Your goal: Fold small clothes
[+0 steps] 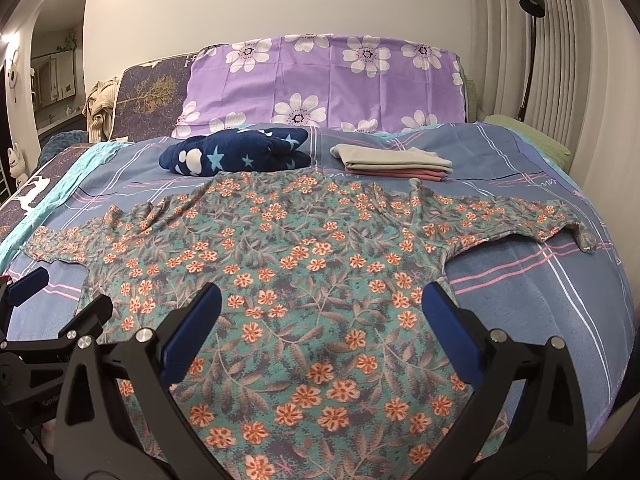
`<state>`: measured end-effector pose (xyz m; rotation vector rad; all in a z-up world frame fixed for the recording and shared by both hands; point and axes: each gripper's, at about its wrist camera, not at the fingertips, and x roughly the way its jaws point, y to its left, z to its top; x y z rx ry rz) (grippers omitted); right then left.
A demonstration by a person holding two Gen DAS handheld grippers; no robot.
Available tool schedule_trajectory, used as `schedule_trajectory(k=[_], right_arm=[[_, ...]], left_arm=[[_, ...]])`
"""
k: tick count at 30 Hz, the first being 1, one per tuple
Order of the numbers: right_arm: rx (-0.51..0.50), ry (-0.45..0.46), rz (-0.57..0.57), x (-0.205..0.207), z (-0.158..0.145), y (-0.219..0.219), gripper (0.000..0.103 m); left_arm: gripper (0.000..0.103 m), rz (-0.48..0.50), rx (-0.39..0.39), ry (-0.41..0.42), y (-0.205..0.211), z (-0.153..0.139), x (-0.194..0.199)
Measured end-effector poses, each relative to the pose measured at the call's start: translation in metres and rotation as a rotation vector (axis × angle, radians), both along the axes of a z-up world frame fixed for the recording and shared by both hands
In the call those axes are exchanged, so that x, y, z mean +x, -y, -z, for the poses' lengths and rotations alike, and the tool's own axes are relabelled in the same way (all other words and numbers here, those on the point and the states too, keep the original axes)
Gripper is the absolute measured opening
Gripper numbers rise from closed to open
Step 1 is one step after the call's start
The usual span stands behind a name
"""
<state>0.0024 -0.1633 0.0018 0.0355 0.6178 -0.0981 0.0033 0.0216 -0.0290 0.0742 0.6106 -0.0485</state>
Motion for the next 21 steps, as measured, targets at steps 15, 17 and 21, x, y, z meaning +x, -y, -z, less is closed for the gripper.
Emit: schedule_trajectory(k=[15,17,21], right_arm=[[-0.003,0.000,-0.003,-0.0018,0.0014,-0.0052,0.101],[-0.003,0.000,-0.003,-0.0017,0.0014,-0.0052,0.101],[-0.002,0.000,-0.002,-0.0019,0.0014,-0.0050,0.101]], left_arm=[[0.102,0.001,-0.022,-0.042,-0.0090,0.0065,0.0028],[0.102,0.005,-0.024,-0.045,-0.0089,0.0071,0.0027],[0.099,0.010,-0.030,-0.053,-0.0088,0.0070,0.0025]])
